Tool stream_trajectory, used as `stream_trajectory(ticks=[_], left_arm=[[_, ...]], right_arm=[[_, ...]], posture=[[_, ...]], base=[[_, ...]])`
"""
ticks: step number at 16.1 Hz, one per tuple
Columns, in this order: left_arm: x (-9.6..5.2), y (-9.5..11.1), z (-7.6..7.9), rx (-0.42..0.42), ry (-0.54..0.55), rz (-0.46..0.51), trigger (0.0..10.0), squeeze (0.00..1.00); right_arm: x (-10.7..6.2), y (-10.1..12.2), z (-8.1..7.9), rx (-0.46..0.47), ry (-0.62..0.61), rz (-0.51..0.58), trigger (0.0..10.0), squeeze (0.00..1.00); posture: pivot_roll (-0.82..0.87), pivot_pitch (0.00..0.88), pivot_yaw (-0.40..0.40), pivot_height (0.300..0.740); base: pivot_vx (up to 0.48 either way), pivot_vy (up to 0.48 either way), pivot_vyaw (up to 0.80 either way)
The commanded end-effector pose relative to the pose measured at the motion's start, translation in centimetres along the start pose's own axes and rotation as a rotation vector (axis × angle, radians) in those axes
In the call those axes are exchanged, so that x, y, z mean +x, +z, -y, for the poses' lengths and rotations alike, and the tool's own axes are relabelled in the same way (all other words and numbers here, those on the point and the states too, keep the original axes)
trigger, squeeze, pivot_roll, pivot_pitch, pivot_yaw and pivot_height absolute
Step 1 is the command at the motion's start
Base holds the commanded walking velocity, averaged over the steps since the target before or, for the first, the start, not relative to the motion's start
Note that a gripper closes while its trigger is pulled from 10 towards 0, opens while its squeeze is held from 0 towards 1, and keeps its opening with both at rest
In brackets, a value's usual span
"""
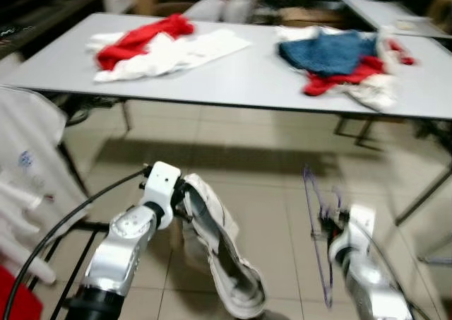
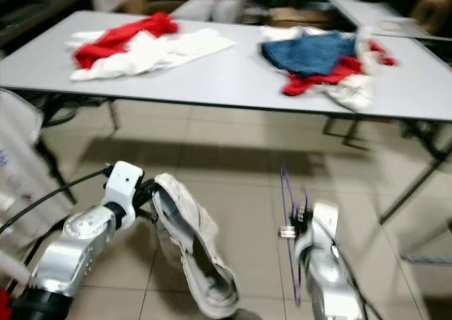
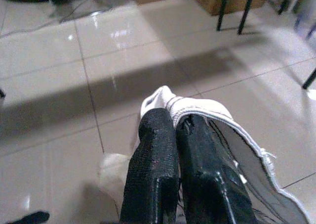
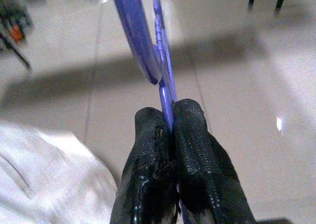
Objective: Hang hanger
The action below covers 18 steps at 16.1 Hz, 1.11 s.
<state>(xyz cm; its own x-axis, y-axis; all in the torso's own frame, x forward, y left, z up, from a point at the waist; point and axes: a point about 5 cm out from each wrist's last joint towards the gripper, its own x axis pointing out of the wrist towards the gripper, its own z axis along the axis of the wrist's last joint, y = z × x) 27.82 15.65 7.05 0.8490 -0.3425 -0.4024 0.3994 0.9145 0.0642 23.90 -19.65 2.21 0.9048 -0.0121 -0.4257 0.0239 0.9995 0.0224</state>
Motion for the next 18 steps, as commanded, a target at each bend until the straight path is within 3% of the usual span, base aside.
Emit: stream_trajectory(ticks=[1, 2, 5, 7, 8, 10, 14, 15, 18], left_arm=[[-0.2, 1.5, -0.9, 0.029, 0.03, 0.059, 10.0, 0.0], [-0.3, 1.6, -0.9, 0.028, 0.033, 0.062, 10.0, 0.0], [-0.4, 1.9, -1.0, 0.035, 0.038, 0.084, 10.0, 0.0], [-0.5, 2.5, -1.0, 0.029, 0.047, 0.118, 10.0, 0.0], [-0.7, 3.7, -1.1, 0.03, 0.076, 0.186, 10.0, 0.0], [-0.9, 5.4, -1.5, -0.028, 0.166, 0.3, 10.0, 0.0], [-0.8, 7.1, -1.7, -0.029, 0.168, 0.377, 10.0, 0.0], [-0.9, 7.7, -1.8, -0.024, 0.172, 0.394, 10.0, 0.0], [-1.1, 8.2, -1.8, -0.001, 0.153, 0.397, 10.0, 0.0]], right_arm=[[-0.3, 2.7, -1.4, 0.016, 0.042, 0.068, 10.0, 0.0], [-0.6, 4.1, -1.9, 0.017, 0.053, 0.104, 10.0, 0.0], [-1.5, 6.5, -3.2, -0.093, 0.107, 0.194, 10.0, 0.0], [-2.3, 7.5, -3.9, -0.055, 0.173, 0.232, 10.0, 0.0], [-3.2, 8.6, -3.8, 0.025, 0.159, 0.28, 10.0, 0.0], [-3.6, 8.8, -3.7, -0.001, 0.164, 0.314, 10.0, 0.0], [-3.2, 9.6, -3.7, -0.003, 0.174, 0.31, 10.0, 0.0], [-3.2, 9.8, -4.2, -0.02, 0.228, 0.297, 10.0, 0.0], [-3.0, 9.6, -4.3, -0.035, 0.245, 0.279, 10.0, 0.0]], posture=[[0.0, 0.0, -0.005, 0.74], [0.0, 0.0, -0.004, 0.74], [0.0, 0.0, -0.005, 0.74], [0.0, 0.0, -0.006, 0.74], [0.0, 0.0, -0.007, 0.74], [0.0, 0.0, -0.005, 0.74], [0.0, 0.0, -0.011, 0.74], [-0.01, 0.0, -0.015, 0.74], [-0.01, 0.0, -0.026, 0.74]], base=[[0.0, 0.412, 0.0], [0.0, 0.386, 0.0], [0.0, 0.236, 0.0], [0.0, 0.0, 0.0], [0.0, 0.0, 0.0], [0.0, 0.0, 0.0], [0.061, 0.0, 0.0], [0.285, 0.0, 0.0], [0.31, 0.0, 0.0]])
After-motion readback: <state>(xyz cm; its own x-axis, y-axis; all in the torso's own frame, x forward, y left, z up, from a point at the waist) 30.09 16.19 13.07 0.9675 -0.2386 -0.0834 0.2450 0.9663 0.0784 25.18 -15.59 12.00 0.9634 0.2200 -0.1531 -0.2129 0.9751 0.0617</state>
